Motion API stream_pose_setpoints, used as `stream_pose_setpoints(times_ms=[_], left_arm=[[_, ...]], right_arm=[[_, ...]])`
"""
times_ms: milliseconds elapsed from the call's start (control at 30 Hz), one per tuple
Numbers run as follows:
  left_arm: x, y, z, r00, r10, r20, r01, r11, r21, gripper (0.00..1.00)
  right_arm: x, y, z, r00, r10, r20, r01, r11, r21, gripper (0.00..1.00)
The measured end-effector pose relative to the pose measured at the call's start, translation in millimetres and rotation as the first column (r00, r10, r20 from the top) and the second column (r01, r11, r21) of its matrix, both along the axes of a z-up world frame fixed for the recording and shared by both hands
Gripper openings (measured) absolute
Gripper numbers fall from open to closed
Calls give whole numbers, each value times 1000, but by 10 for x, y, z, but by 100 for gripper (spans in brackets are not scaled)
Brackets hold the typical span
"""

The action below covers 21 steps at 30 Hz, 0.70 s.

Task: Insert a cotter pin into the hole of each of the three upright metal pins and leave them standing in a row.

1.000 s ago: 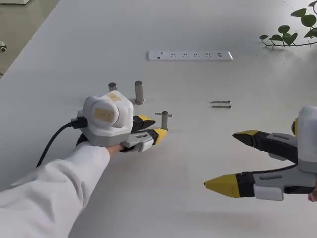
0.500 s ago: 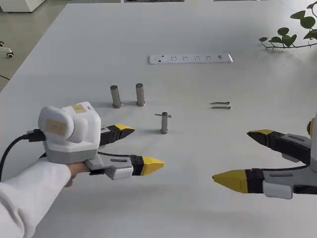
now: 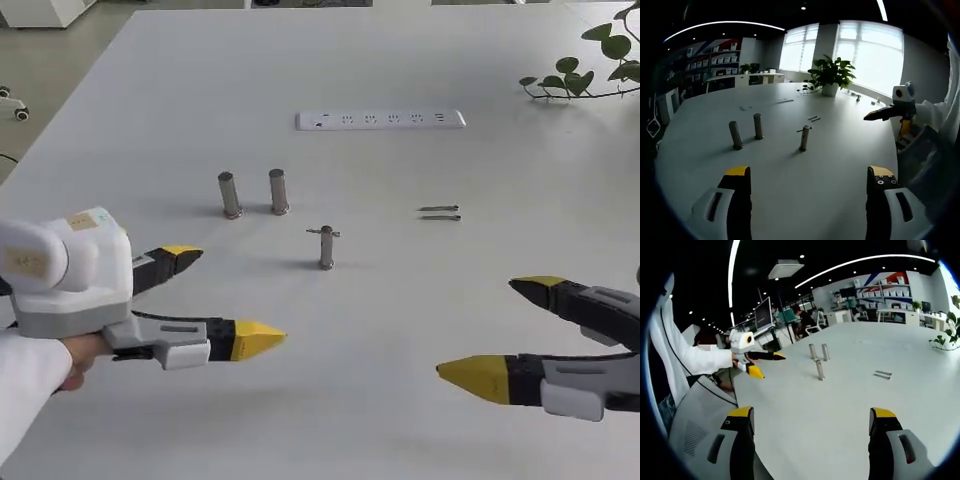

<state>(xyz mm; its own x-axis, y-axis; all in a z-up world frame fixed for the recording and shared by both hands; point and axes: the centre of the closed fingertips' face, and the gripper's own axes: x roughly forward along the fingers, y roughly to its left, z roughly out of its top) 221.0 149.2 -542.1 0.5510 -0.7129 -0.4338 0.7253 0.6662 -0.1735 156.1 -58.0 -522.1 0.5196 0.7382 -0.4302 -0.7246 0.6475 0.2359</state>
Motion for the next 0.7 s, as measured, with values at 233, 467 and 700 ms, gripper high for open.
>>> stream_pose_setpoints(times_ms=[233, 467, 700], left_arm=[[449, 225, 15, 996, 78, 36, -79, 996, 33, 94], [814, 360, -4, 987, 148, 62, -151, 987, 53, 97], [1085, 433, -61, 975, 219, 43, -221, 975, 30, 88]], right_arm=[[-46, -85, 30, 1000, -29, 5, 29, 1000, -4, 95], [-100, -136, -48, 998, -52, -27, 51, 998, -22, 98], [-130, -210, -132, 995, -76, -62, 74, 996, -45, 97]])
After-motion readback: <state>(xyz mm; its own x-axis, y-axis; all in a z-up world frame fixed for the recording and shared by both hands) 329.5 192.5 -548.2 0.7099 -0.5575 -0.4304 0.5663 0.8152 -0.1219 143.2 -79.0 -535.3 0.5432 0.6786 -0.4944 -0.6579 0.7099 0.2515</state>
